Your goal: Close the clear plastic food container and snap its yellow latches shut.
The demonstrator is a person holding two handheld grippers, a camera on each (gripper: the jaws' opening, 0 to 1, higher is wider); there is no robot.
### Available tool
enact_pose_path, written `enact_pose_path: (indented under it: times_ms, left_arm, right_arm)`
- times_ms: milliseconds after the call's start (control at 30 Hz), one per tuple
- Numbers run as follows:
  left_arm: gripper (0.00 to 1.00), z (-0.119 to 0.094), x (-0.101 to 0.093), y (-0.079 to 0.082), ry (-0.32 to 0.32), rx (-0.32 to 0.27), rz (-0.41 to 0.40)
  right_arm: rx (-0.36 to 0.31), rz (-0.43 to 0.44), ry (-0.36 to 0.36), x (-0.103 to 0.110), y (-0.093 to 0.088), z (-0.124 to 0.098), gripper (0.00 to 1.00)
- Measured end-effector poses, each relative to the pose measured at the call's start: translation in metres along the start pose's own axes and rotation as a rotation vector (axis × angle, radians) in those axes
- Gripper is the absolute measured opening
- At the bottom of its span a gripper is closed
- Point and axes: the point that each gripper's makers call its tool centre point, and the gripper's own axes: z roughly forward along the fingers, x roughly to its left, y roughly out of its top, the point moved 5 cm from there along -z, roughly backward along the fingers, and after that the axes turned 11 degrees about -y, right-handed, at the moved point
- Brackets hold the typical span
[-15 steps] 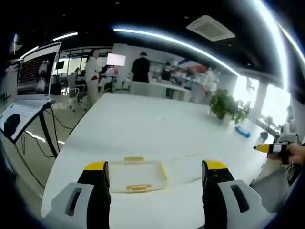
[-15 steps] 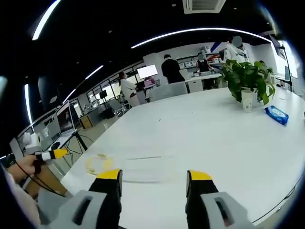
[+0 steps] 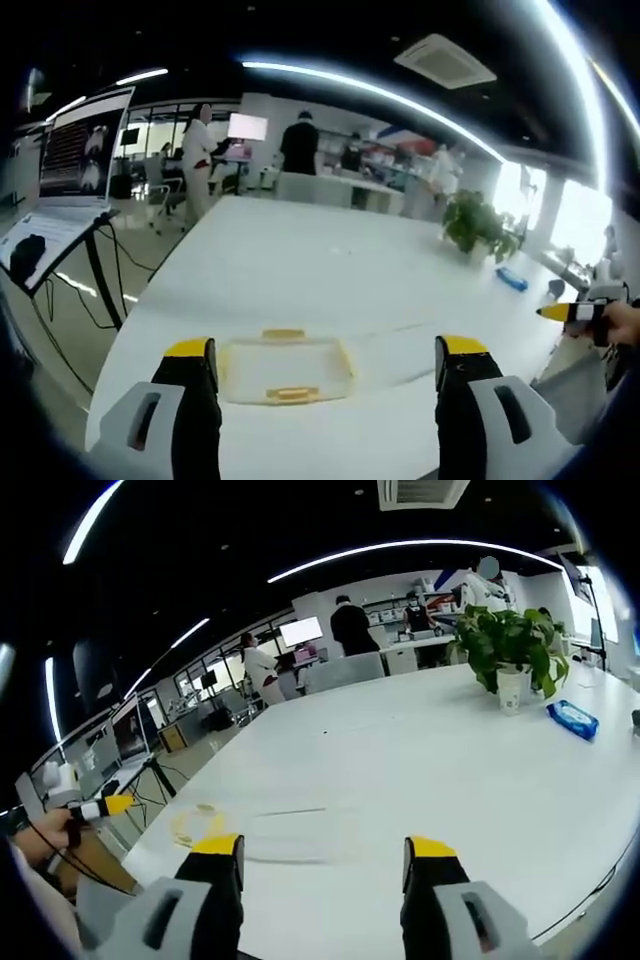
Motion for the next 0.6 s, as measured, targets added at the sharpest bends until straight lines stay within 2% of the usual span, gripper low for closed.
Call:
enact_pose_path:
  times_ms: [133,600]
  left_arm:
    - [0.87,0.0008,-0.0010,-0.0024,-0.005,0.020,-0.002]
    - [0.86,-0.0018,0.0046,-0.0040,0.001,0.024,-0.006]
  right_arm:
    - [0.005,0.002,0.000,0.0001,-0.0013,-0.0001,0.63]
    - [0.013,0.003,0.010,0.0035,-0.0035,-0.0009,0.62]
